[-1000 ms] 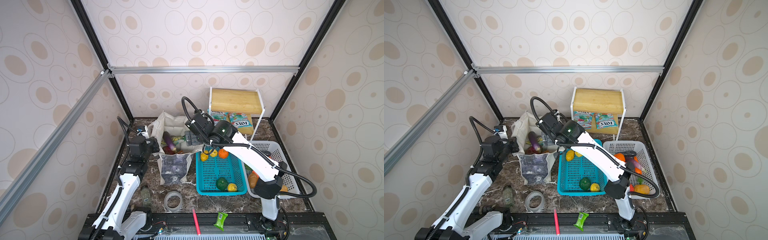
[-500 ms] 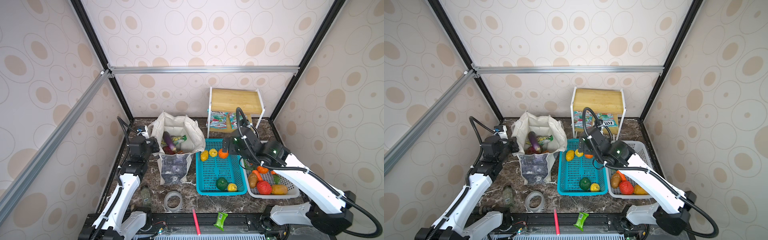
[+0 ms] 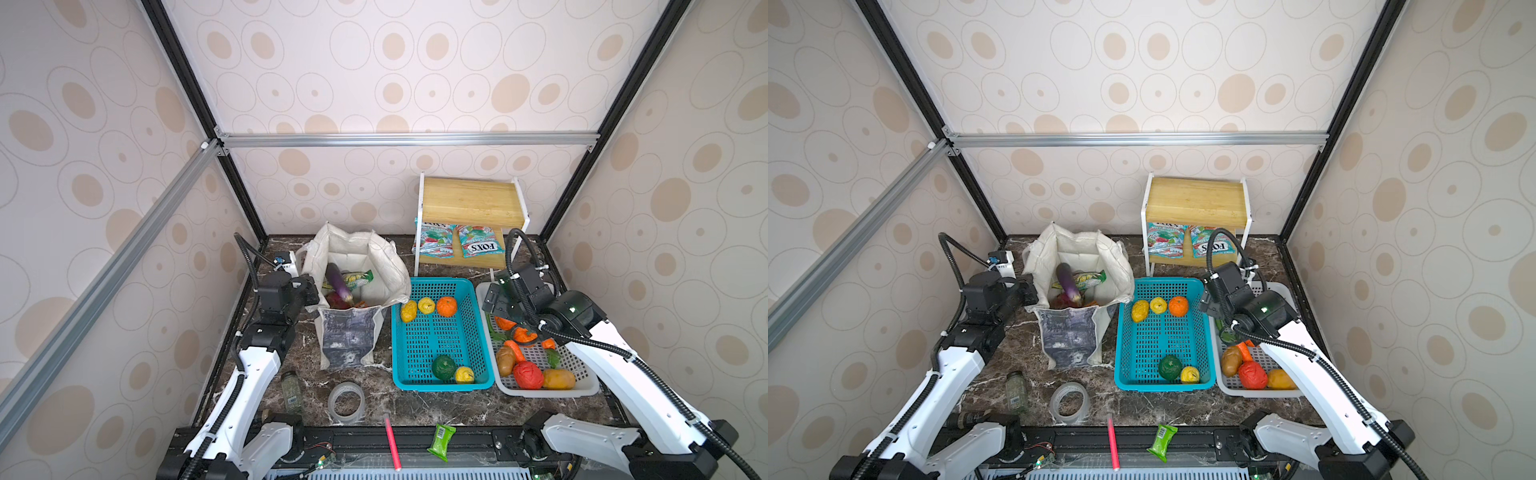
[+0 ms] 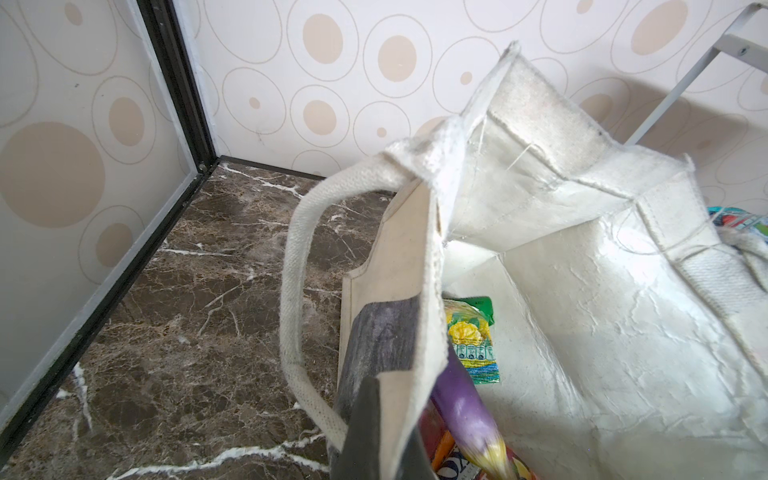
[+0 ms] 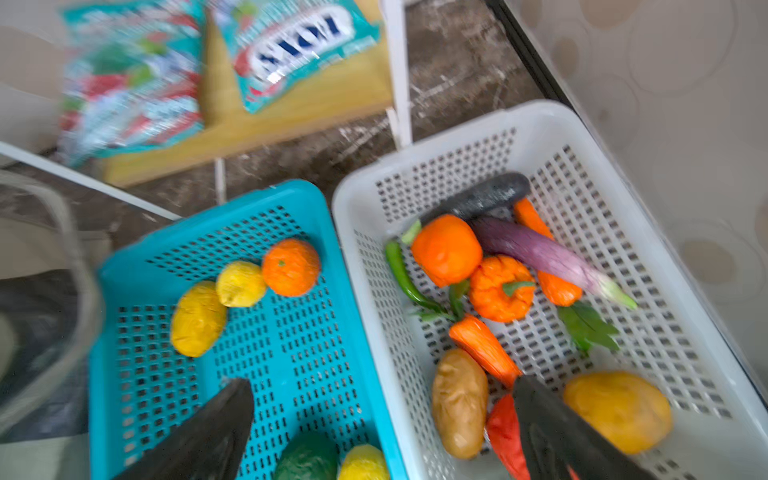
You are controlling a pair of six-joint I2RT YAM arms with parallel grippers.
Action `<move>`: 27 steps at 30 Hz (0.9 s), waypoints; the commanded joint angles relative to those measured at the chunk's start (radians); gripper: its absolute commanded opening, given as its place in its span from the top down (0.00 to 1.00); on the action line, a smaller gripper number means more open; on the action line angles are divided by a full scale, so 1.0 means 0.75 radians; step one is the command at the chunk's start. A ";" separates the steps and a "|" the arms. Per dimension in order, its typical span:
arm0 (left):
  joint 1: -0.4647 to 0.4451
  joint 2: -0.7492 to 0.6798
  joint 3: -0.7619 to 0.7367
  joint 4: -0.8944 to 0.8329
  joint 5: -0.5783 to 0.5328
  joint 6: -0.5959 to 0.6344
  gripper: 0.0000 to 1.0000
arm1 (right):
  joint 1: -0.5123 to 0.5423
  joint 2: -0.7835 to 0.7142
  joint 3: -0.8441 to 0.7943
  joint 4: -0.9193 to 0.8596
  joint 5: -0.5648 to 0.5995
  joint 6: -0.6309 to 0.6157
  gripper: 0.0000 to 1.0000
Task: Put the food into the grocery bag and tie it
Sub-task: 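Move the right gripper back over the white vegetable basket, then lower the right gripper onto the red tomato and grasp it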
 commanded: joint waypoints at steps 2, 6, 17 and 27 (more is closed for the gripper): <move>0.005 -0.022 0.002 0.028 -0.009 0.010 1.00 | -0.112 -0.054 -0.135 -0.107 -0.156 0.047 0.00; 0.004 -0.015 0.002 0.023 -0.012 0.010 1.00 | -0.178 -0.069 -0.219 -0.149 -0.201 0.064 0.00; 0.005 -0.015 0.004 0.019 -0.022 0.013 1.00 | -0.505 -0.127 -0.374 -0.260 -0.367 0.012 0.03; 0.004 -0.026 0.005 0.016 -0.029 0.014 1.00 | -0.544 -0.049 -0.477 -0.254 -0.422 0.034 0.06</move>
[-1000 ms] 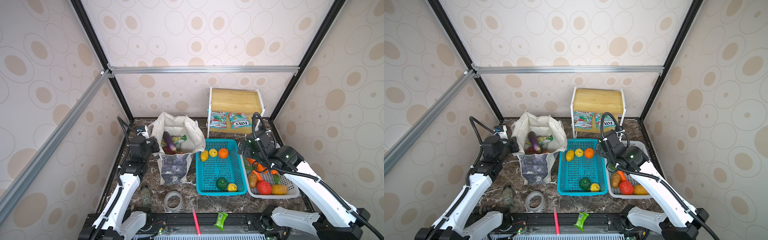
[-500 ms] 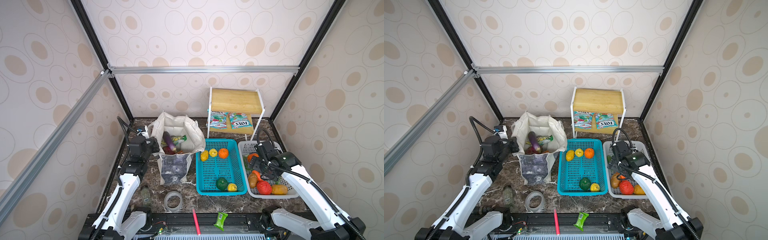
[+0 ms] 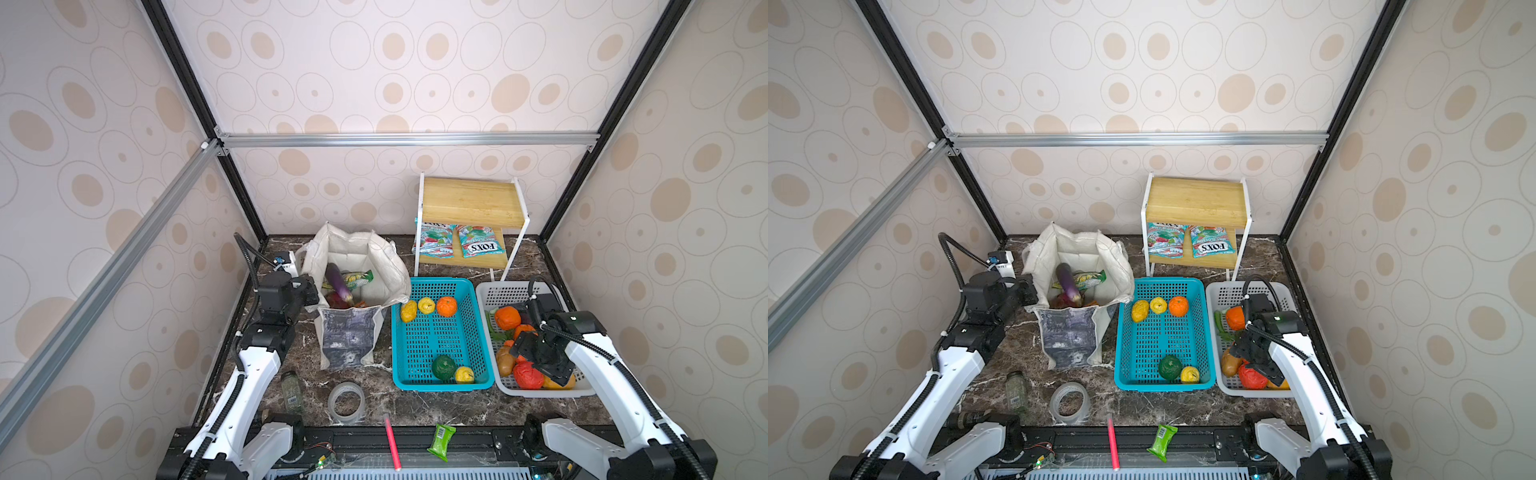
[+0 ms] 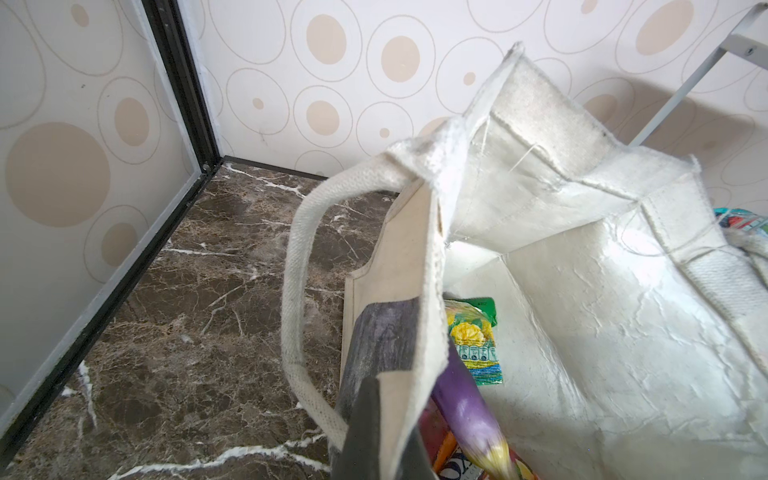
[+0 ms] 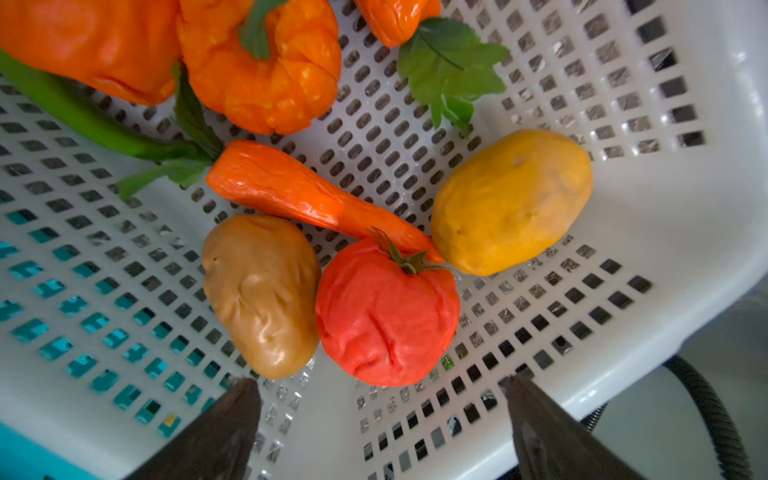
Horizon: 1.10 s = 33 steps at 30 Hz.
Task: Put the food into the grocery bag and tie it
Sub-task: 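Lower the right gripper onto the red tomato and grasp it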
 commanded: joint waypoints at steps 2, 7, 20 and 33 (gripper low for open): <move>0.005 -0.025 0.003 0.018 -0.010 0.013 1.00 | -0.010 0.025 -0.027 -0.003 -0.057 0.022 0.06; 0.005 -0.030 0.007 0.018 0.004 0.016 1.00 | -0.029 0.075 -0.061 0.046 -0.126 0.009 0.06; 0.005 -0.047 0.004 0.023 0.016 0.014 1.00 | -0.090 0.118 -0.138 0.105 -0.098 0.026 0.18; 0.005 -0.056 0.001 0.027 0.013 0.013 1.00 | -0.103 0.167 -0.188 0.199 -0.074 0.030 0.26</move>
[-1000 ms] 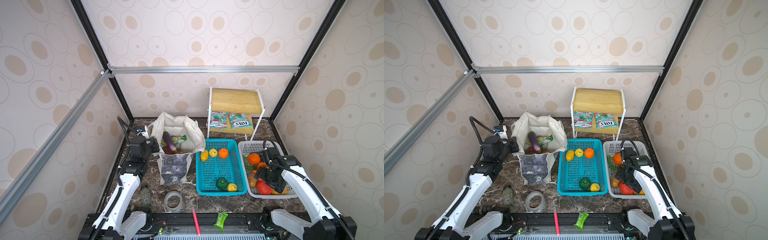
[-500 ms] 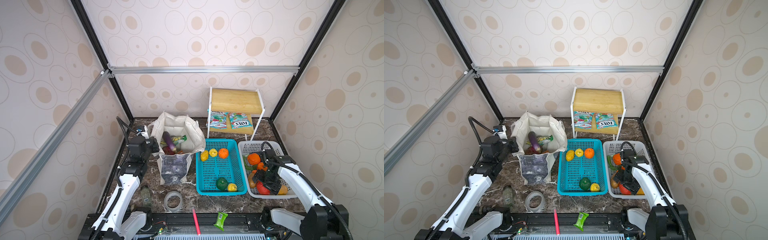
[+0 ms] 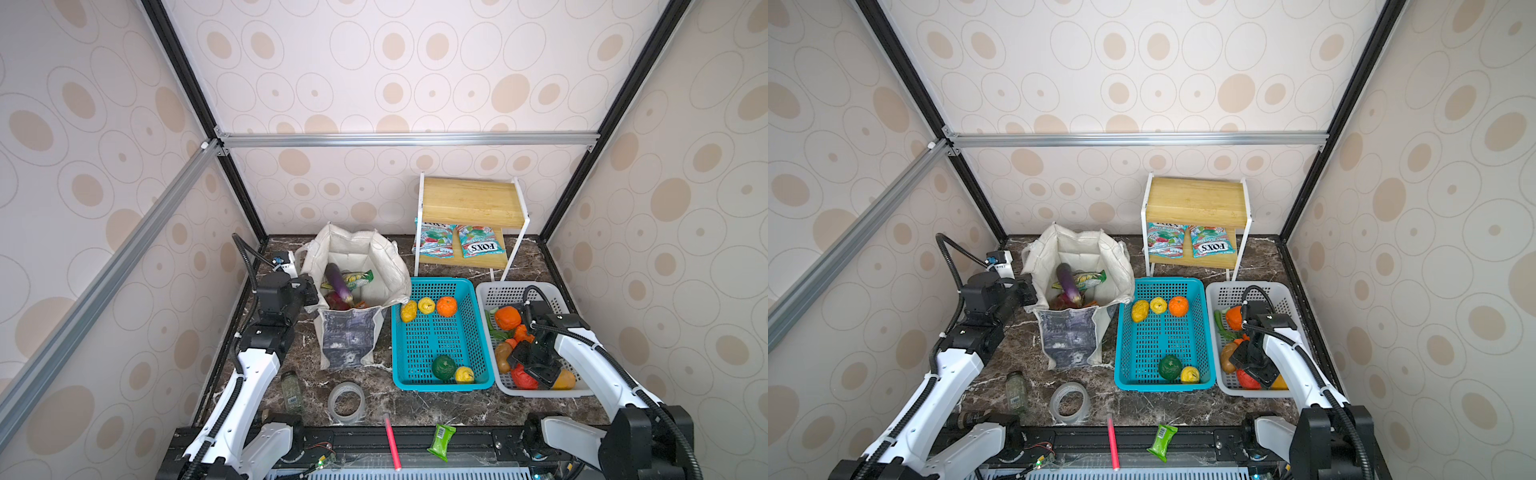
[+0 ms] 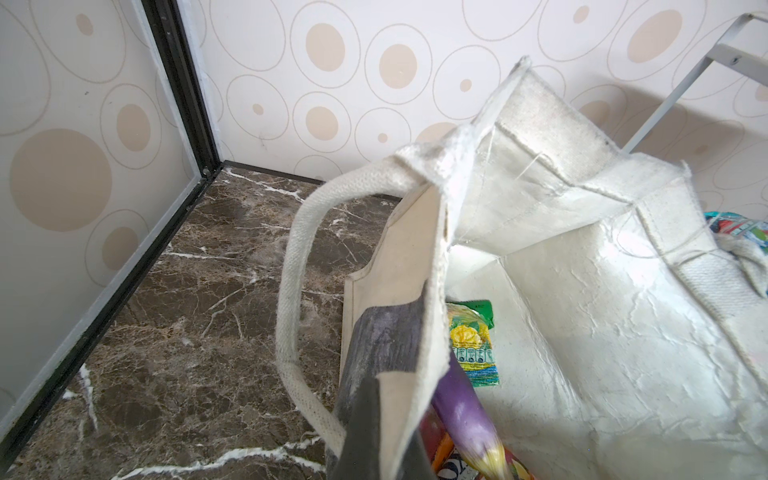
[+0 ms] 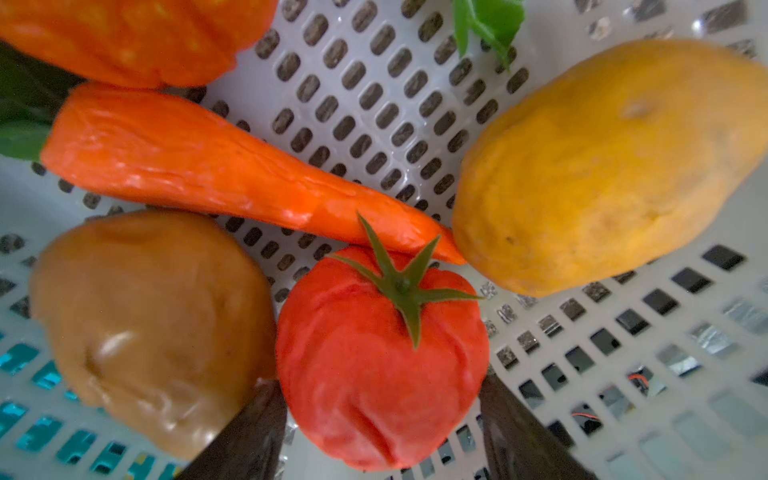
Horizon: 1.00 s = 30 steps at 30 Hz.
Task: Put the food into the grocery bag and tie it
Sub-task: 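Lower the right gripper onto the red tomato and grasp it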
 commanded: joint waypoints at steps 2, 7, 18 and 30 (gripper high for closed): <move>0.003 -0.028 0.002 0.029 0.012 0.012 1.00 | -0.013 0.027 -0.022 0.018 0.027 0.017 0.26; 0.004 -0.018 0.002 0.029 0.018 0.011 1.00 | -0.013 0.036 -0.057 0.059 0.035 0.031 0.25; 0.005 -0.017 0.002 0.031 0.017 0.010 1.00 | -0.014 0.058 -0.075 0.093 0.079 0.023 0.26; 0.005 -0.026 0.000 0.028 0.007 0.014 1.00 | -0.013 -0.021 -0.008 0.019 0.073 0.013 0.41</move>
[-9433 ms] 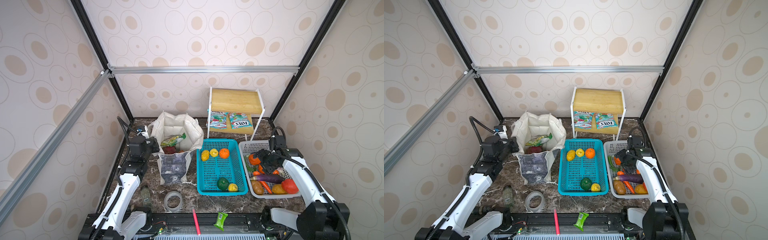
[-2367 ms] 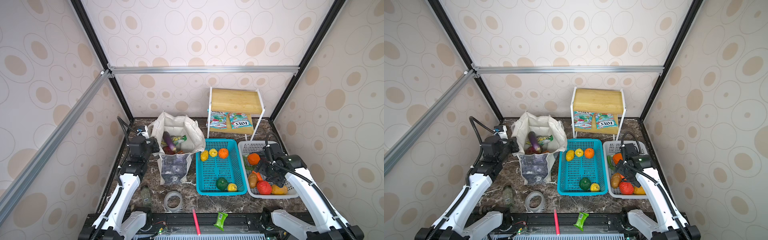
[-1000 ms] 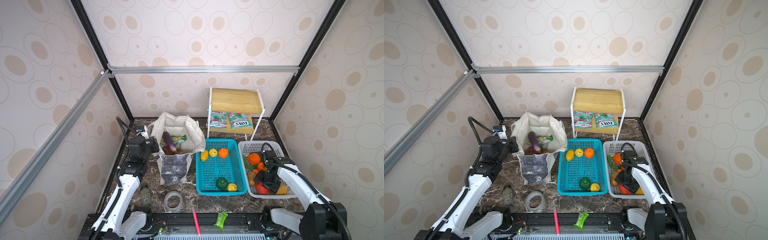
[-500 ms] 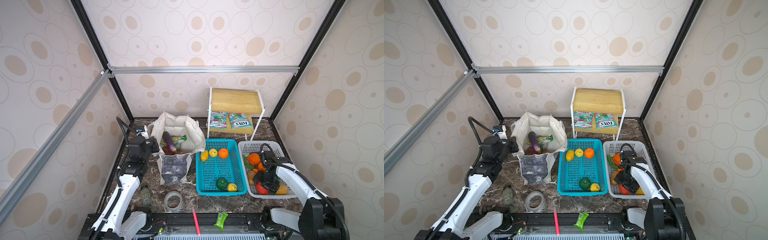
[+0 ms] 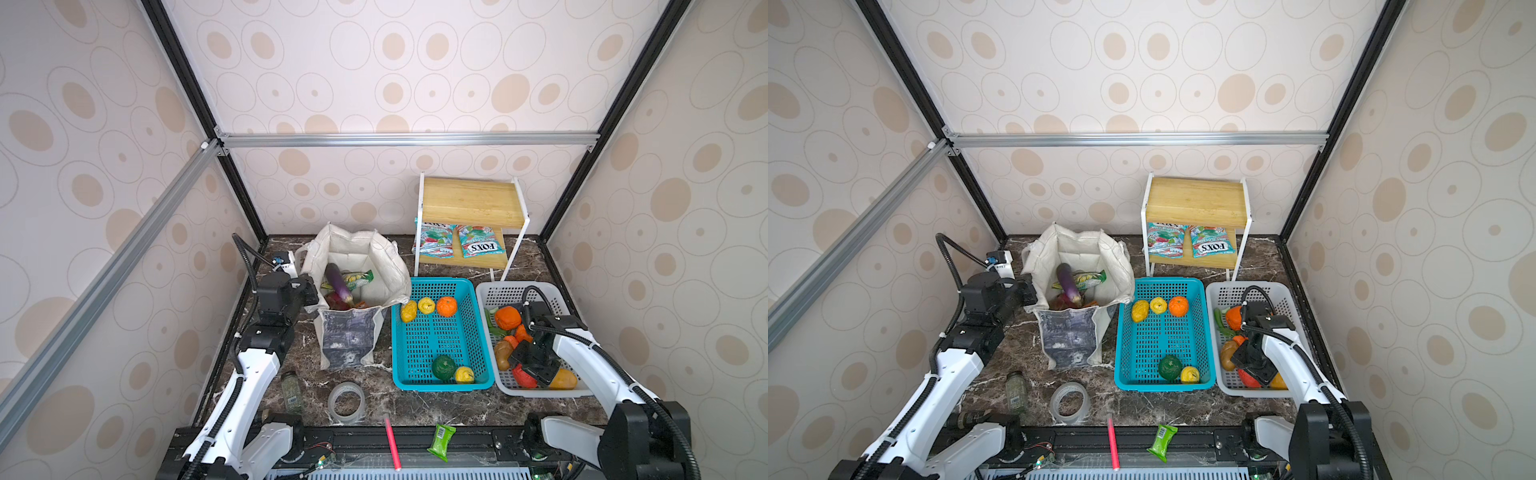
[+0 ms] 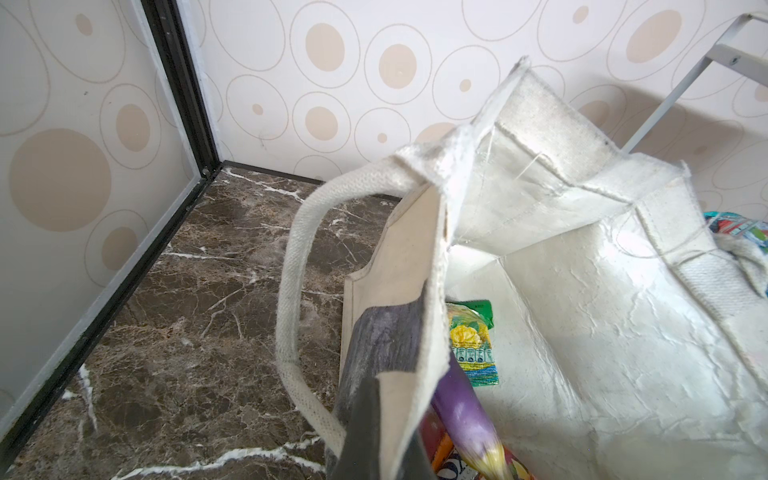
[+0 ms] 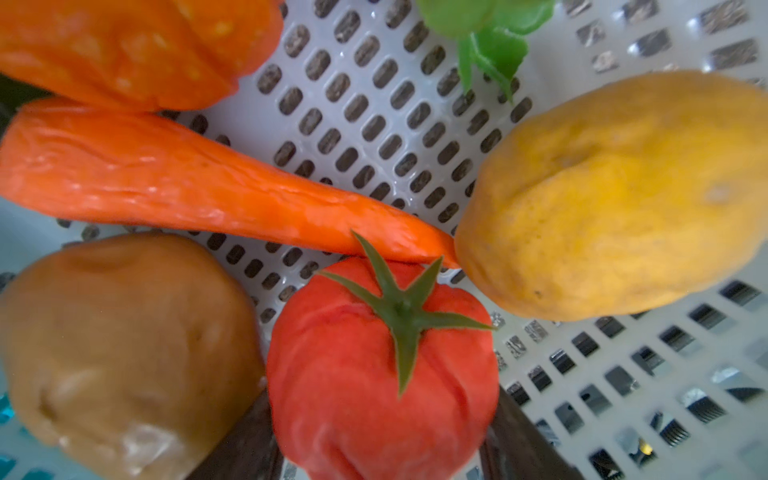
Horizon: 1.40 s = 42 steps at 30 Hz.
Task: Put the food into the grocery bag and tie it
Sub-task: 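Lower the right gripper onto the red tomato and grasp it, then lift the red tomato and carry it over the tote bag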
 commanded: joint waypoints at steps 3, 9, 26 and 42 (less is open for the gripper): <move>0.005 -0.024 0.002 0.030 0.006 0.013 1.00 | -0.011 -0.065 0.066 -0.098 0.054 0.011 0.41; 0.004 -0.030 0.002 0.029 0.009 0.012 1.00 | -0.011 -0.127 0.179 -0.160 0.053 0.004 0.42; 0.004 -0.040 0.004 0.031 0.013 0.012 1.00 | 0.018 -0.104 0.490 -0.170 -0.040 -0.044 0.46; 0.003 -0.043 0.002 0.034 0.015 0.010 1.00 | 0.559 0.148 0.984 -0.158 0.114 0.144 0.43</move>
